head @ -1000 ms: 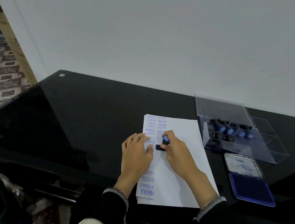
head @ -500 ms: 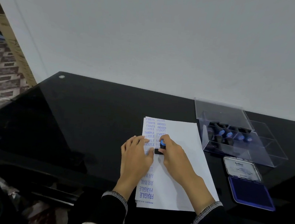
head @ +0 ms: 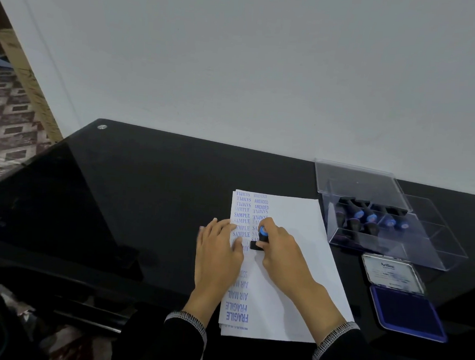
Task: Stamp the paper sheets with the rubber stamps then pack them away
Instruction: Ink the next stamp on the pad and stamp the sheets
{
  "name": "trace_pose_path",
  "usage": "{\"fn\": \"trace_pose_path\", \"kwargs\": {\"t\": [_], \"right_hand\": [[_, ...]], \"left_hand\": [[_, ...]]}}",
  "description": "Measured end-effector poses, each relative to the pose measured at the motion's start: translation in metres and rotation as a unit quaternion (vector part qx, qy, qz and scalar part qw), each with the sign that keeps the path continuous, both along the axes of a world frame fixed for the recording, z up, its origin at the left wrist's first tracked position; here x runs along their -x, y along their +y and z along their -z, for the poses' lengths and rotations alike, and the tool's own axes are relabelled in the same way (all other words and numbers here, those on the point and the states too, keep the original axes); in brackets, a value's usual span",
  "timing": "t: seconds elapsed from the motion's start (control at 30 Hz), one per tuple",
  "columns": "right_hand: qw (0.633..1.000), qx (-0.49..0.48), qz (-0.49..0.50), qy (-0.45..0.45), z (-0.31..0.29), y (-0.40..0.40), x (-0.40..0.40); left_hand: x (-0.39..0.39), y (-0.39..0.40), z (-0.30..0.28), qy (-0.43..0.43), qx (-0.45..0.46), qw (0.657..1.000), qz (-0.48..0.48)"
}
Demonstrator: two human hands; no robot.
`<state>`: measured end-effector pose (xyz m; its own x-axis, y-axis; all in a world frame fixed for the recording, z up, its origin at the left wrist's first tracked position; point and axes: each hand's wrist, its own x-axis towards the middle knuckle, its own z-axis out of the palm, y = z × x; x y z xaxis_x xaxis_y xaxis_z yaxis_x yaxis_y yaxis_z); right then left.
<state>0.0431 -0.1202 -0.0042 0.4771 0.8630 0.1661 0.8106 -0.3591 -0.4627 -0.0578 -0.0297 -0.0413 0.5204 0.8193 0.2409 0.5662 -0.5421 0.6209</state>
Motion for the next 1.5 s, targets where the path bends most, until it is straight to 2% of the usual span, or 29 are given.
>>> {"fn": "trace_pose_path", "kwargs": {"t": [0.23, 0.77, 1.5], "right_hand": [[1.000, -0.013, -0.004, -0.004, 0.004, 0.001, 0.000], [0.998, -0.049, -0.020, -0.022, 0.011, 0.003, -0.003], [0.999, -0.046, -0.016, -0.024, 0.011, 0.005, -0.001]], "left_hand": [[0.000, -0.001, -0.004, 0.004, 0.027, 1.000, -0.014], [-0.001, 0.000, 0.000, 0.003, 0.012, 1.000, -0.014], [0.000, -0.001, -0.001, 0.022, 0.004, 1.000, -0.009]]}}
